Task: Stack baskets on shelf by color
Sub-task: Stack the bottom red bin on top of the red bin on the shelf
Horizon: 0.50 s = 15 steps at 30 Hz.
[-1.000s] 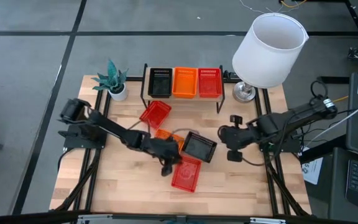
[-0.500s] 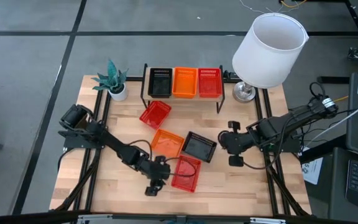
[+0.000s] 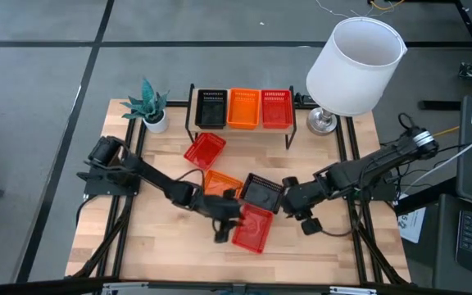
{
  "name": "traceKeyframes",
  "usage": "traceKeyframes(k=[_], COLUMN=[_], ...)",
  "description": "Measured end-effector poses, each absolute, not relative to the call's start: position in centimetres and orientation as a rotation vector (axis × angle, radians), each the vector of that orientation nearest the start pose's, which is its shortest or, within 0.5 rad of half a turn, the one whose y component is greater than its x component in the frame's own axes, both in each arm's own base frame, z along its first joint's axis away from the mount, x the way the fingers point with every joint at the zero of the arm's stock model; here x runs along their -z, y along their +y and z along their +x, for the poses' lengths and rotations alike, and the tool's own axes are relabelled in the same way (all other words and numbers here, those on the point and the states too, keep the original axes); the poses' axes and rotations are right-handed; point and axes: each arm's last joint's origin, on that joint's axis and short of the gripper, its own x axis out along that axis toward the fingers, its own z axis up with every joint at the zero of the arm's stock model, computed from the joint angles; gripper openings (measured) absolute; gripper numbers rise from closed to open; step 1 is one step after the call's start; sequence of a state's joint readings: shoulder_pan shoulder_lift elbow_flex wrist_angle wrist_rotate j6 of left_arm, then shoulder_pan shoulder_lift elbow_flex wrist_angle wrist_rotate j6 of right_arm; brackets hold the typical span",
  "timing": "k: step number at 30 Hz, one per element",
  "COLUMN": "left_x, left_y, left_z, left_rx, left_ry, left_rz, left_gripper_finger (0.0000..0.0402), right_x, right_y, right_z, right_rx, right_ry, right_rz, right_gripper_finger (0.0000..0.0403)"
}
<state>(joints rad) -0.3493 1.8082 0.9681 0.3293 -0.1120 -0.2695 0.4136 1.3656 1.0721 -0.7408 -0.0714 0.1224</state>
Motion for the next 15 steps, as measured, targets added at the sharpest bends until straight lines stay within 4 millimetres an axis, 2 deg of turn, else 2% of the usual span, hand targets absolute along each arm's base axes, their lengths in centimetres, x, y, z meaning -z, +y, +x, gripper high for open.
traceKeyframes(k=[7, 15], left_x=[-17.2, -18.2], left_y=[-10.8, -12.4], left_z=[36.3, 35.3], left_rx=[0.13, 0.196], left_ry=[0.458, 0.46], left_rz=[-0.129, -0.107], left_gripper_finger=[0.0098, 0.0098], right_x=[-23.9, -21.3], right_y=[12.4, 13.5], right_z=[26.7, 28.7], right_rx=[-0.621, -0.671], right_ry=[1.037, 0.985], right_rz=[-0.185, -0.33], right_gripper_finger=[0.0102, 0.0102])
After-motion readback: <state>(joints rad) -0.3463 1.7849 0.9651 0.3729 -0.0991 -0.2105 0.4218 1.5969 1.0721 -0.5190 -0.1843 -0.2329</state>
